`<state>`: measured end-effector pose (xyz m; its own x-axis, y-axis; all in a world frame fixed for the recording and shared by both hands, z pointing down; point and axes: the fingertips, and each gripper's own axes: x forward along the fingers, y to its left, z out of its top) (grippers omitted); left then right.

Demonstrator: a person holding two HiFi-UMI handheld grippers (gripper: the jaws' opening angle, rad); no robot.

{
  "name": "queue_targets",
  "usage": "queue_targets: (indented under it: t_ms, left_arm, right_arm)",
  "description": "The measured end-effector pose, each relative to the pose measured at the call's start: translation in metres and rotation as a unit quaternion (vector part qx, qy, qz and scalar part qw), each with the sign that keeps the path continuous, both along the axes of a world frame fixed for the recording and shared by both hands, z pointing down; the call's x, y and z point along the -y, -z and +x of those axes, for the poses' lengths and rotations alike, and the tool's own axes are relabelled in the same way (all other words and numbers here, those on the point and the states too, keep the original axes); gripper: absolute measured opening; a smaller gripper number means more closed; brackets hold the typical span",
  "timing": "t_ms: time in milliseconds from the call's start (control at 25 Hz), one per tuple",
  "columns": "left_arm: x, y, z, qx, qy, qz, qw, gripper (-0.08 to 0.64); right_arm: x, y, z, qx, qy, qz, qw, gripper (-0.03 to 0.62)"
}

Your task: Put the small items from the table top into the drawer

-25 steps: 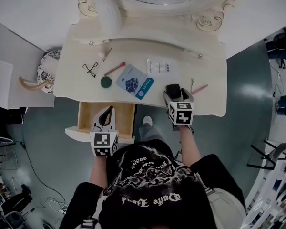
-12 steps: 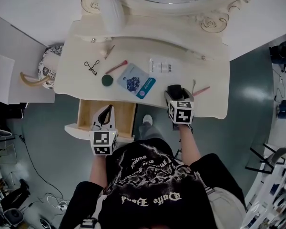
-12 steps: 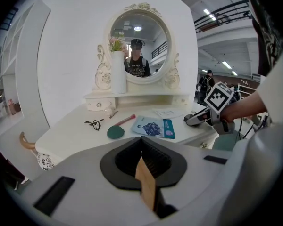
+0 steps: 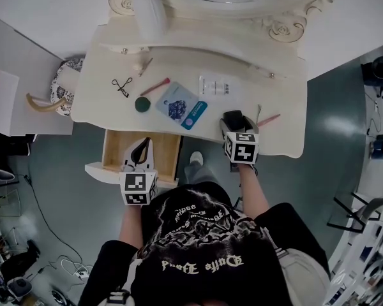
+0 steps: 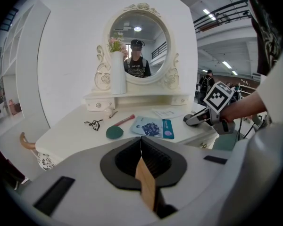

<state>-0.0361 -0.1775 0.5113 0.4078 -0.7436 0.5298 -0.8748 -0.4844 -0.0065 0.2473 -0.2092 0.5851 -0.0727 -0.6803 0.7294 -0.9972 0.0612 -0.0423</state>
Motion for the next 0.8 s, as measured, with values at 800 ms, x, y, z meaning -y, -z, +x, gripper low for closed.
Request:
queue_targets:
  t_ms: [800]
  left_arm:
    - [-0.0099,0.0007,0.004,-0.008,0.024,0.005,0.9997,0.015]
  right_arm:
    - [-0.0017,0.0003,0.0007,0.001,0.014,0.003,1.0,0.334]
